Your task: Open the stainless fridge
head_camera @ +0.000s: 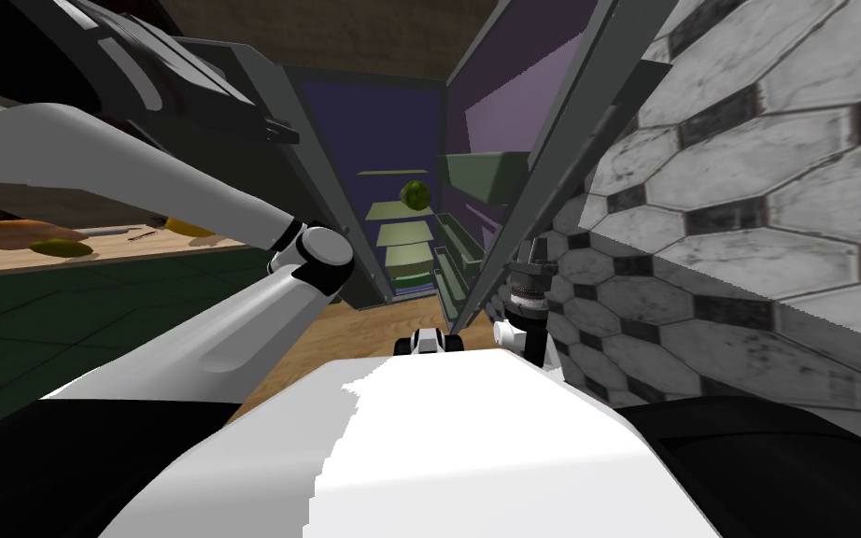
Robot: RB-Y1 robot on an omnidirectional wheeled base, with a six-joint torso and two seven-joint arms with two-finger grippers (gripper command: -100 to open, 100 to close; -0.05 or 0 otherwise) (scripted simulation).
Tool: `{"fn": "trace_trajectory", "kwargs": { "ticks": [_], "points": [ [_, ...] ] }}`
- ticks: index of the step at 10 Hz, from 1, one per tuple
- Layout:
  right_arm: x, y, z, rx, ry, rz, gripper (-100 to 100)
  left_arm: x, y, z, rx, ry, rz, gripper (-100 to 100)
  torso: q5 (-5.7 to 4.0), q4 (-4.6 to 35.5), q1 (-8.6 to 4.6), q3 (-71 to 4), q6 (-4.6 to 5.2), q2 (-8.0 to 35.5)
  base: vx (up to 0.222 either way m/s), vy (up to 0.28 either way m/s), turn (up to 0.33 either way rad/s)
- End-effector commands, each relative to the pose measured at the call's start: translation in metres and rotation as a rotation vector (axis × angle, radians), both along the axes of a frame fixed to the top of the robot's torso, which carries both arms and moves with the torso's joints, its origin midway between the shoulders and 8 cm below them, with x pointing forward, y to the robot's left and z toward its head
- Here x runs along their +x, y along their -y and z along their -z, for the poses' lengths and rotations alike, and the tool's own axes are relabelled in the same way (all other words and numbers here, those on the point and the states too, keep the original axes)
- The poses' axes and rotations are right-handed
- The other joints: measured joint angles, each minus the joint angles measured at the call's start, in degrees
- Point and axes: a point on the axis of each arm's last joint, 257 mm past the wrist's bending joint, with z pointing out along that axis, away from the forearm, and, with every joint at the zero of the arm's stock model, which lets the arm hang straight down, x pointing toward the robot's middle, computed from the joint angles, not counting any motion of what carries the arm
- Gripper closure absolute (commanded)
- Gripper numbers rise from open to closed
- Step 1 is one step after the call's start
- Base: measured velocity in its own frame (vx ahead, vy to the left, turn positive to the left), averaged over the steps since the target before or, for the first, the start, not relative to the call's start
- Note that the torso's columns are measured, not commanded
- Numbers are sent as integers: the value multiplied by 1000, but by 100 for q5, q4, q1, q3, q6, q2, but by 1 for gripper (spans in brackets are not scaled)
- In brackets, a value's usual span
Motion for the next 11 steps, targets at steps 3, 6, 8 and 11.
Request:
{"fn": "trace_trajectory", "kwargs": {
  "ticks": [3, 6, 8, 11],
  "points": [
    [0, 0, 0, 0, 0, 0, 0, 0, 8, -7, -3, -22, 18, -100, -1, -1, -1, -2, 1, -3, -4, 3, 4],
    [0, 0, 0, 0, 0, 0, 0, 3, 14, -23, -3, -22, 19, -100, 0, 1, 1, 1, 0, 1, -9, 23, 0],
    [0, 0, 0, 0, 0, 0, 0, 6, 20, -40, -2, -22, 18, -100, -1, 1, -1, 1, 0, 1, -13, 31, 1],
    [0, 0, 0, 0, 0, 0, 0, 7, 21, -46, -2, -23, 17, -100, -2, 0, -5, -1, 0, -1, -10, 18, 0]
  ]
}}
